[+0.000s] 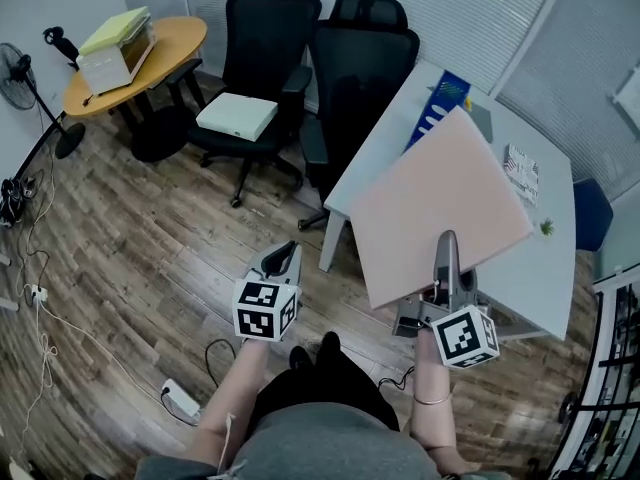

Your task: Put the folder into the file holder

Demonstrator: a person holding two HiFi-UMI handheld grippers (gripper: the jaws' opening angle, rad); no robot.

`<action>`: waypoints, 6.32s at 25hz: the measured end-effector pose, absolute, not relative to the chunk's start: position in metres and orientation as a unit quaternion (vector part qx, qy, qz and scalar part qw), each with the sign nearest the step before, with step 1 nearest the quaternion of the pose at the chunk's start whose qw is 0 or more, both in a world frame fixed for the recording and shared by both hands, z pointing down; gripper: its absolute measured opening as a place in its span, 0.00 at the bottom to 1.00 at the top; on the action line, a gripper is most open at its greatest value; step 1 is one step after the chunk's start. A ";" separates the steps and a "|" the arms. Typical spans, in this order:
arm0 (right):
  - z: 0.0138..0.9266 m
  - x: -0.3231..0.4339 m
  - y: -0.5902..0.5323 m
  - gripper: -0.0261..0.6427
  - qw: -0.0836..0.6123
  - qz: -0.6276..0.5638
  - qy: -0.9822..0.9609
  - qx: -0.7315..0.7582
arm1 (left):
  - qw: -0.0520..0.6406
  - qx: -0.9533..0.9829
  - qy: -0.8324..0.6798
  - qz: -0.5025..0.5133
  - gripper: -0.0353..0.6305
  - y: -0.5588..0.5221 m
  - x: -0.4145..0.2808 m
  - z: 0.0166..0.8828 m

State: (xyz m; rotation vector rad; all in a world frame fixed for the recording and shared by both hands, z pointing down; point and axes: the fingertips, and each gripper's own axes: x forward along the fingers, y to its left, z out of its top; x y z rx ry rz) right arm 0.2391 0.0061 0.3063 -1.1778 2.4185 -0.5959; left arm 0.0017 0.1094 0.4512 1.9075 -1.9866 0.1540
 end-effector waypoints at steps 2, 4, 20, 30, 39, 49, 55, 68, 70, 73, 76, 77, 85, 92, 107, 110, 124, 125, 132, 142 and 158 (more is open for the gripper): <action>0.302 0.242 -0.002 0.28 0.199 -0.208 0.859 -0.423 | 0.190 0.684 -0.702 0.056 0.11 0.097 0.002 0.451; 0.301 0.247 -0.011 0.28 0.204 -0.206 0.855 -0.430 | 0.188 0.689 -0.698 0.060 0.11 0.085 0.003 0.453; 0.259 0.274 -0.087 0.28 0.244 -0.179 0.843 -0.444 | 0.167 0.704 -0.688 0.057 0.11 -0.023 0.003 0.433; 0.231 0.274 -0.099 0.28 0.271 -0.142 0.821 -0.483 | 0.162 0.737 -0.653 0.064 0.11 -0.080 -0.006 0.432; 0.219 0.254 -0.093 0.28 0.279 -0.094 0.774 -0.560 | 0.163 0.796 -0.578 0.076 0.11 -0.143 -0.019 0.434; 0.207 0.235 -0.098 0.28 0.280 -0.039 0.725 -0.628 | 0.147 0.848 -0.502 0.084 0.11 -0.179 -0.025 0.428; 0.206 0.223 -0.110 0.28 0.269 -0.016 0.709 -0.652 | 0.151 0.861 -0.479 0.085 0.11 -0.192 -0.032 0.431; 0.221 0.214 -0.142 0.28 0.253 -0.011 0.697 -0.671 | 0.156 0.872 -0.455 0.091 0.11 -0.204 -0.031 0.439; 0.223 0.211 -0.147 0.28 0.248 -0.007 0.698 -0.672 | 0.157 0.871 -0.456 0.091 0.11 -0.205 -0.033 0.440; 0.227 0.209 -0.155 0.28 0.240 -0.004 0.699 -0.673 | 0.159 0.869 -0.459 0.092 0.11 -0.206 -0.037 0.442; 0.230 0.206 -0.163 0.28 0.230 -0.001 0.699 -0.677 | 0.161 0.869 -0.459 0.088 0.11 -0.208 -0.038 0.441; 0.231 0.204 -0.166 0.28 0.227 0.001 0.700 -0.677 | 0.161 0.870 -0.459 0.088 0.11 -0.208 -0.038 0.441; 0.236 0.194 -0.187 0.28 0.206 0.010 0.709 -0.675 | 0.165 0.866 -0.465 0.087 0.11 -0.209 -0.042 0.441; 0.248 0.187 -0.206 0.28 0.197 0.012 0.708 -0.678 | 0.170 0.862 -0.470 0.087 0.11 -0.211 -0.047 0.444; 0.262 0.174 -0.233 0.28 0.161 0.046 0.712 -0.682 | 0.177 0.850 -0.487 0.094 0.11 -0.209 -0.059 0.453; 0.271 0.171 -0.239 0.28 0.151 0.046 0.714 -0.682 | 0.179 0.848 -0.490 0.095 0.11 -0.210 -0.061 0.453; 0.304 0.166 -0.247 0.29 0.128 0.042 0.713 -0.688 | 0.186 0.839 -0.501 0.105 0.11 -0.216 -0.068 0.463; 0.306 0.165 -0.247 0.29 0.125 0.042 0.713 -0.688 | 0.186 0.839 -0.500 0.106 0.11 -0.216 -0.067 0.464; 0.327 0.160 -0.245 0.29 0.101 0.032 0.714 -0.692 | 0.188 0.841 -0.495 0.110 0.11 -0.216 -0.059 0.467; 0.356 0.158 -0.238 0.30 0.070 0.015 0.711 -0.699 | 0.188 0.845 -0.487 0.116 0.11 -0.216 -0.052 0.472; 0.399 0.154 -0.229 0.30 0.027 -0.020 0.713 -0.701 | 0.197 0.846 -0.480 0.121 0.11 -0.211 -0.052 0.480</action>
